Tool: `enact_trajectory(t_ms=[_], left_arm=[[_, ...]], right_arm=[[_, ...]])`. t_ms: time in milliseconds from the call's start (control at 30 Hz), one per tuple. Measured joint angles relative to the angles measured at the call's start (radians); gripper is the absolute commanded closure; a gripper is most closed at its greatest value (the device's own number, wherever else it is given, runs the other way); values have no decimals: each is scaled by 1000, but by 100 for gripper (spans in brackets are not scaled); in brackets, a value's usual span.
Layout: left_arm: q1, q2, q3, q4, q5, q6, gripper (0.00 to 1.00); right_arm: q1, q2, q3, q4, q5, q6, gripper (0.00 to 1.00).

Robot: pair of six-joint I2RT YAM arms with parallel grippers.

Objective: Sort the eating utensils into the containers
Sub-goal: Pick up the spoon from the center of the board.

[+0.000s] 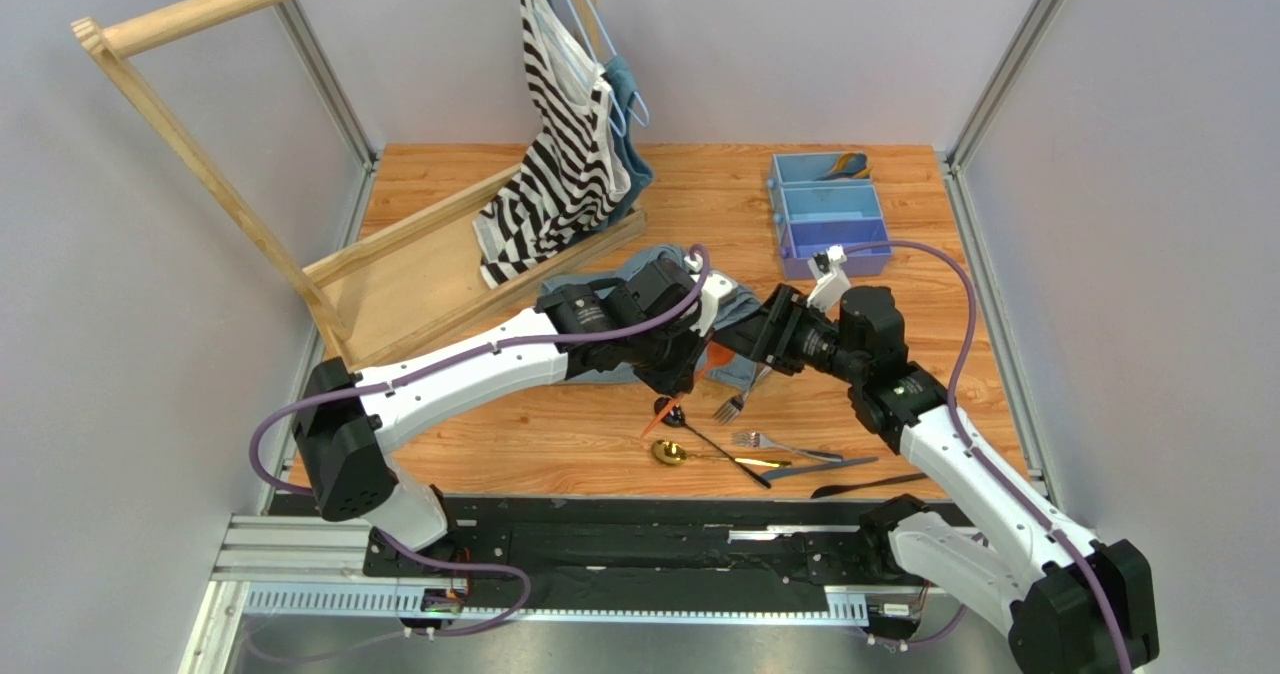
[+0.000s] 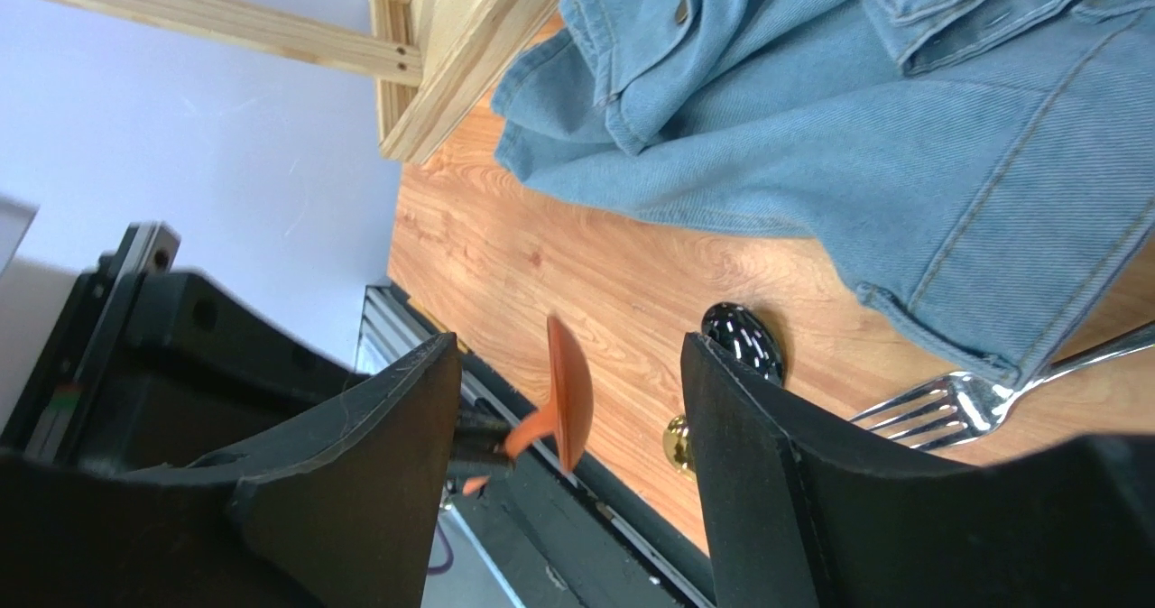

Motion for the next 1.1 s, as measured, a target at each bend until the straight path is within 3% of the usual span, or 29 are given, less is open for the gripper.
enact_trajectory(t_ms=[167,500,533,567,600,800,900,933,1033,1100], left_arm=[[-23,19,32,-14,-21,-2,100],[-23,19,47,-33,-49,-2,100],[-23,19,48,-34,-50,-3,100],[-23,19,50,-34,-50,-2,100],[-23,19,52,-35,-50,-2,100],[-22,21,71,-48,-53,-2,99],[-22,21,71,-48,-59,-4,75],[-23,21,71,-48,-60,-1,61],[-23,21,71,-49,-72,-4,39],[-23,21,71,-48,-87,1,34]], right_arm=[[1,9,0,15,24,6,69],[2,9,5,11,28,5,75],[2,9,6,11,28,5,82],[2,9,7,11,27,3,97],[2,9,9,11,27,0,100],[2,12,11,-5,31,-32,100],[2,11,11,-17,37,-41,100],[2,10,11,-23,39,-44,100],[2,2,16,-46,52,-49,100],[2,-5,20,-50,60,-53,100]])
